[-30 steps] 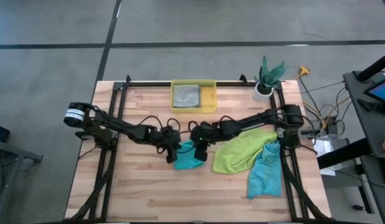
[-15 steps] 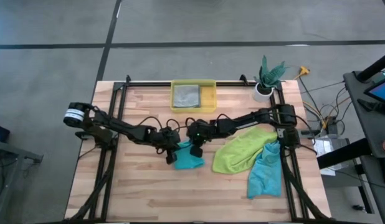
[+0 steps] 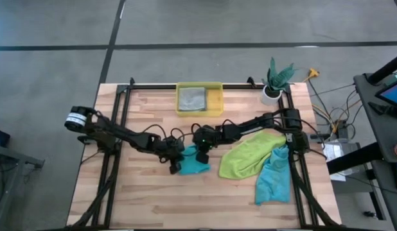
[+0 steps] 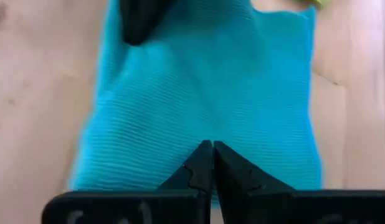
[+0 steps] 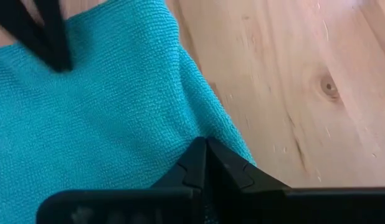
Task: Fold microfiber towels
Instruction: Fold the blue microfiber cloth
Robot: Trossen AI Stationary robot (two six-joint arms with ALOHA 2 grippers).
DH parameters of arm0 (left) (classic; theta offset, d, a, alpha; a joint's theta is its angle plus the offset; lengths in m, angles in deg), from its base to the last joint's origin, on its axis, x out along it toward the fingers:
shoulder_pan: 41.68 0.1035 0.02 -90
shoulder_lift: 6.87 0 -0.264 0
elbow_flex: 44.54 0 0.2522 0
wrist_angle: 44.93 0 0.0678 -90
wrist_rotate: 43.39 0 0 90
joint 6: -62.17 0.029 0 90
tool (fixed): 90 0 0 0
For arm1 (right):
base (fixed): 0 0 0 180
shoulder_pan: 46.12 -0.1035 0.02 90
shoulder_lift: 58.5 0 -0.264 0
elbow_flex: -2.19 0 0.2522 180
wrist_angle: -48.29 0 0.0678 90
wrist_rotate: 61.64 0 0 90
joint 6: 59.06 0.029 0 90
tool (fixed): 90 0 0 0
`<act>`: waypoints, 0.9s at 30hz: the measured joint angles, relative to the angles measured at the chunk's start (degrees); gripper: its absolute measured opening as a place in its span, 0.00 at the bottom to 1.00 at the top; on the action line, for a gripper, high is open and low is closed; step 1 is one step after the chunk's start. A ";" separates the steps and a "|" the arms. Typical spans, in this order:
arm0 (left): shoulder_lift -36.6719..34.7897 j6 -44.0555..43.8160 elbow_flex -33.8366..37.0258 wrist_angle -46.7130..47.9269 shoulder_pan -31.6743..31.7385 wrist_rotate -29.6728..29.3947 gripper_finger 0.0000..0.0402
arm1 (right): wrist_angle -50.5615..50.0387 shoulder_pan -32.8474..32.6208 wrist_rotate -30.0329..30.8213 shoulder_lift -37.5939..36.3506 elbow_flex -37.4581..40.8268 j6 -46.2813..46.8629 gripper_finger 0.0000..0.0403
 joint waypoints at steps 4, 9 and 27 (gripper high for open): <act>1.14 -0.24 0.32 0.10 -2.35 0.09 0.00 | 0.19 0.09 0.01 0.00 0.07 0.10 0.02; 4.80 -5.17 0.24 -1.62 -4.89 -0.42 0.00 | 0.04 0.20 -0.01 -0.01 0.11 0.11 0.02; 5.24 -8.60 0.20 -4.74 -7.82 0.24 0.00 | -1.60 0.17 -0.41 -2.91 0.54 1.49 0.02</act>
